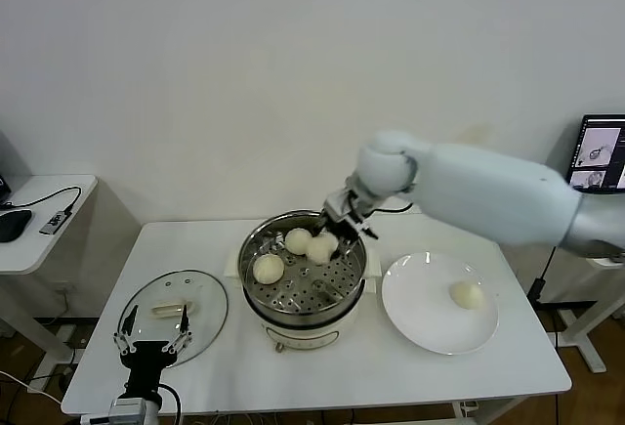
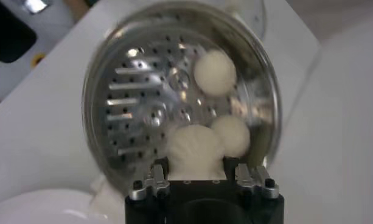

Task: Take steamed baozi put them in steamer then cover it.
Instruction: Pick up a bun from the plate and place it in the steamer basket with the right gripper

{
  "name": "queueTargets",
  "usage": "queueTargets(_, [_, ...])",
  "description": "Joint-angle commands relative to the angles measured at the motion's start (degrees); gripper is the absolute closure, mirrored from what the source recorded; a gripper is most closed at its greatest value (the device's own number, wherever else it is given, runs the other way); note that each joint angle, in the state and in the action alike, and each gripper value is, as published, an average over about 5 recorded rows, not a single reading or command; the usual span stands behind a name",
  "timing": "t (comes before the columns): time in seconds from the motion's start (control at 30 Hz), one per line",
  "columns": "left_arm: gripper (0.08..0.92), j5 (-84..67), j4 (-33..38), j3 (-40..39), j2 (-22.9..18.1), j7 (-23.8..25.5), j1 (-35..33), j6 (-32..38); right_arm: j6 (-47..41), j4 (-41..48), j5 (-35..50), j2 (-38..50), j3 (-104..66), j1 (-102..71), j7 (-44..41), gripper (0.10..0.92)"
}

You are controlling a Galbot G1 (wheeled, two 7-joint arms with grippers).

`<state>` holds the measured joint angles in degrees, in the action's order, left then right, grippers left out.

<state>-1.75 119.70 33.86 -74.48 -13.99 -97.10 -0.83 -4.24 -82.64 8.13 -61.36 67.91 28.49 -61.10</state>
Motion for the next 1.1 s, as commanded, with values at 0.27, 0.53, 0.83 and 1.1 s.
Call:
queueTargets(0.27, [0.177,0.05,0.04,0.05,-0.26,-0.13,0.12,0.10,13.63,4.11,-10.27,-11.00,5.27,-2.27,-0.02,0.463])
queueTargets(0.53, [0.177,0.00,-0.23,-0.13,-0.36,-0.16,0.24,0.15,14.72,3.57,-10.19,-10.95,5.57,-1.62,-2.23,0.457])
queueTargets(0.83, [0.177,0.14,-0.40,-0.55,-0.48,-0.11,0.80,0.05,13.95,2.19,-8.84,-10.40,5.78,-1.77,-2.90,0.457])
queueTargets(1.1, [0.177,0.05,-0.33,-0.58,-0.24,-0.07,1.04,0.01,13.61,1.06,-7.16,-8.32,5.17,1.42,-3.94,0.355])
